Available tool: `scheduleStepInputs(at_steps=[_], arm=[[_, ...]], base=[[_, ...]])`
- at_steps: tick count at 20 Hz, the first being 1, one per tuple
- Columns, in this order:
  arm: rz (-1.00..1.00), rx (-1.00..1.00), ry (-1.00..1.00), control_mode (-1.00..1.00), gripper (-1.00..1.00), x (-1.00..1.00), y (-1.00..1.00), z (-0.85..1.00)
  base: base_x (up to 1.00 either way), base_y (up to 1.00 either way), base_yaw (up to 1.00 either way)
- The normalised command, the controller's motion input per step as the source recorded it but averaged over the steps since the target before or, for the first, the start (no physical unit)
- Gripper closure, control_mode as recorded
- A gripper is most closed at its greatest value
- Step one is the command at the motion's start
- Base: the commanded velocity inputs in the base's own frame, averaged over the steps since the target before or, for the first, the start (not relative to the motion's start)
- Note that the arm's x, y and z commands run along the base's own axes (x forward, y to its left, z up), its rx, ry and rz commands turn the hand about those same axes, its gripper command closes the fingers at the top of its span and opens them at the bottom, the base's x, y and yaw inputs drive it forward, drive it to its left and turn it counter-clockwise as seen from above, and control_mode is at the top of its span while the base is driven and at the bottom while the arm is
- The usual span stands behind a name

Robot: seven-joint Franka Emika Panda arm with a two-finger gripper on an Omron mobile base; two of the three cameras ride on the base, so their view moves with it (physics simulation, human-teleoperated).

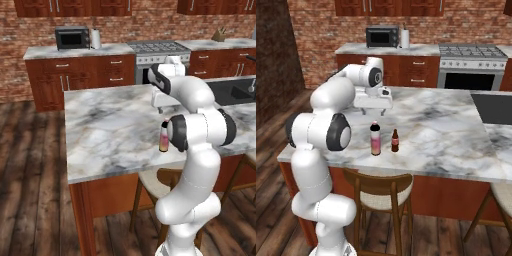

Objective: Place the large bottle from the dining counter next to the other large bottle outside the sink, and place the small bottle from the dining counter next to the other small bottle inside the sink.

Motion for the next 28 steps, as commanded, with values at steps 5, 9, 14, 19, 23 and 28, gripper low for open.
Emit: scheduleStepInputs(at_steps=[5, 9, 14, 19, 23, 28], arm=[[0.0, 0.0, 0.0, -1.0, -1.0, 0.27, 0.0, -0.15], [0.0, 0.0, 0.0, -1.0, -1.0, 0.13, 0.0, -0.08], [0.0, 0.0, 0.0, -1.0, -1.0, 0.03, 0.0, 0.0], [0.0, 0.0, -0.05, -1.0, -1.0, -0.04, 0.0, -0.04], [0.0, 0.0, -0.18, -1.0, -1.0, 0.0, 0.0, -0.11], [0.0, 0.0, -0.09, -1.0, -1.0, -0.01, 0.0, 0.0]], base=[[0.0, 0.0, 0.0], [0.0, 0.0, 0.0], [0.0, 0.0, 0.0], [0.0, 0.0, 0.0], [0.0, 0.0, 0.0], [0.0, 0.0, 0.0]])
